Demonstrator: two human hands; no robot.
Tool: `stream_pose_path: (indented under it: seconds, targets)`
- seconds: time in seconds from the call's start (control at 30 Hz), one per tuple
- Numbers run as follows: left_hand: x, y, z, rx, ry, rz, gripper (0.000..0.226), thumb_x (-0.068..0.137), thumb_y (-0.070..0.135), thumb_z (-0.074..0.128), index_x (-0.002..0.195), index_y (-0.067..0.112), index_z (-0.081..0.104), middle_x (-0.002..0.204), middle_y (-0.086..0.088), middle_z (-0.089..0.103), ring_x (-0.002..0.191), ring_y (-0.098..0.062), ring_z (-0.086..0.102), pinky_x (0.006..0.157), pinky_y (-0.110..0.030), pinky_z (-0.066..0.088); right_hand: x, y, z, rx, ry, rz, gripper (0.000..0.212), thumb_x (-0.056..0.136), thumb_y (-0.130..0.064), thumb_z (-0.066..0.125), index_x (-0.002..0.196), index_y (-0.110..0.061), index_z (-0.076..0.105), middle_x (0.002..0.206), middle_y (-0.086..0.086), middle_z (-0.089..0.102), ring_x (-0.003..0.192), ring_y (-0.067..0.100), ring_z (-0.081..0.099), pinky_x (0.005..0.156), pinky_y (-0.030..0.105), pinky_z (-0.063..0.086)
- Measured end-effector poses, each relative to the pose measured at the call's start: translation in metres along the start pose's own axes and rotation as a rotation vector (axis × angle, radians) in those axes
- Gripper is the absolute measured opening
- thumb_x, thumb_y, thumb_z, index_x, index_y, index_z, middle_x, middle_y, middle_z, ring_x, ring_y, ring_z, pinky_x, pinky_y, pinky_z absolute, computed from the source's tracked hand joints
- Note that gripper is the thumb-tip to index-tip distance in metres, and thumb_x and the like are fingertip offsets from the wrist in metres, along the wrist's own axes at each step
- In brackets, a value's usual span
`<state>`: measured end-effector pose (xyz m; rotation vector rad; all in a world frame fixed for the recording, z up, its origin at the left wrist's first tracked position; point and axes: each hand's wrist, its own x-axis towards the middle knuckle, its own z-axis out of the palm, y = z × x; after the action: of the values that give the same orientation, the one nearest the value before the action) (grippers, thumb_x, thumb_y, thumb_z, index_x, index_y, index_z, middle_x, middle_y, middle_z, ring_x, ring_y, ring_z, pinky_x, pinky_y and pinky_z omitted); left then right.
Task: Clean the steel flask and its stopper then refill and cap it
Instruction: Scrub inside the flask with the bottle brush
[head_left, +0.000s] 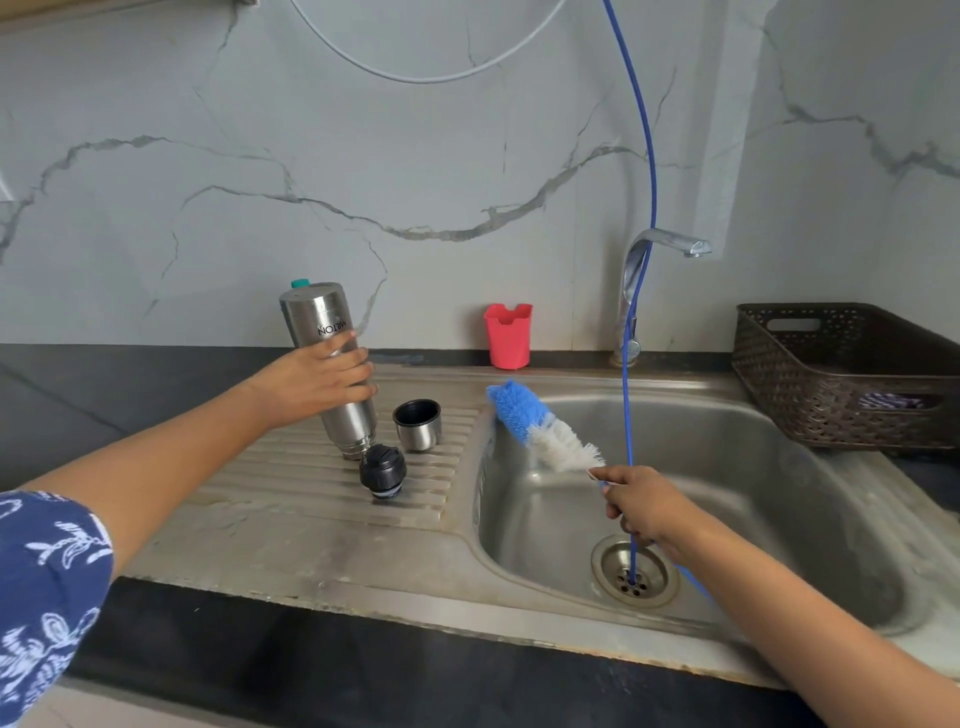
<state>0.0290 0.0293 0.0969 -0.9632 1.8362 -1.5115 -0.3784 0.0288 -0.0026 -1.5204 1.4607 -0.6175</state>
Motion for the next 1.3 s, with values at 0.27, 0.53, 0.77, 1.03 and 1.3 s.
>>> stream_pose_path:
  seconds: [0.27, 0.53, 0.77, 1.03, 1.3]
  targets:
    - [0.002, -0.004, -0.001, -0.025, 0.062, 0.053, 0.053, 0.064, 0.002, 0.077, 0.113, 0.015, 0.062, 0.112, -0.011, 0.064, 0.112, -0.032, 0.058, 0.117, -0.052, -0.005, 0.000, 0.016, 0.001, -0.214, 0.094, -0.144, 0.039, 0.098, -0.014, 0.041, 0.134, -0.024, 0.054, 0.083, -0.007, 0.051, 0.073, 0.012, 0.049, 0.070, 0.019, 0.040]
    - [0.002, -0.006, -0.003, -0.049, 0.077, 0.092, 0.058, 0.062, -0.002, 0.076, 0.116, 0.013, 0.058, 0.111, -0.013, 0.064, 0.110, -0.033, 0.058, 0.117, -0.051, -0.005, 0.004, 0.022, 0.002, -0.302, 0.105, -0.160, 0.040, 0.098, -0.017, 0.041, 0.135, -0.028, 0.052, 0.095, -0.002, 0.055, 0.089, 0.017, 0.055, 0.081, 0.027, 0.045]
    - [0.003, -0.010, -0.006, -0.055, 0.070, 0.119, 0.059, 0.062, -0.001, 0.077, 0.115, 0.016, 0.059, 0.109, -0.010, 0.065, 0.113, -0.031, 0.058, 0.118, -0.050, -0.006, 0.004, 0.022, 0.002, -0.315, 0.112, -0.172, 0.040, 0.098, -0.016, 0.041, 0.135, -0.027, 0.053, 0.096, -0.002, 0.056, 0.093, 0.020, 0.058, 0.084, 0.028, 0.046]
    - [0.000, -0.010, -0.012, -0.068, 0.082, 0.142, 0.064, 0.067, 0.000, 0.075, 0.125, 0.018, 0.056, 0.122, -0.009, 0.062, 0.122, -0.031, 0.054, 0.118, -0.052, -0.004, 0.000, 0.020, 0.001, -0.325, 0.121, -0.181, 0.040, 0.098, -0.017, 0.040, 0.135, -0.028, 0.052, 0.099, -0.002, 0.058, 0.100, 0.023, 0.061, 0.083, 0.030, 0.047]
    - [0.018, -0.023, -0.055, -0.267, -0.052, -0.053, 0.065, 0.076, 0.036, 0.070, 0.137, 0.023, 0.051, 0.142, -0.001, 0.049, 0.135, -0.023, 0.041, 0.115, -0.050, -0.008, -0.002, 0.018, -0.001, -0.335, 0.139, -0.177, 0.041, 0.099, -0.018, 0.038, 0.136, -0.029, 0.051, 0.101, 0.002, 0.062, 0.099, 0.022, 0.061, 0.082, 0.030, 0.047]
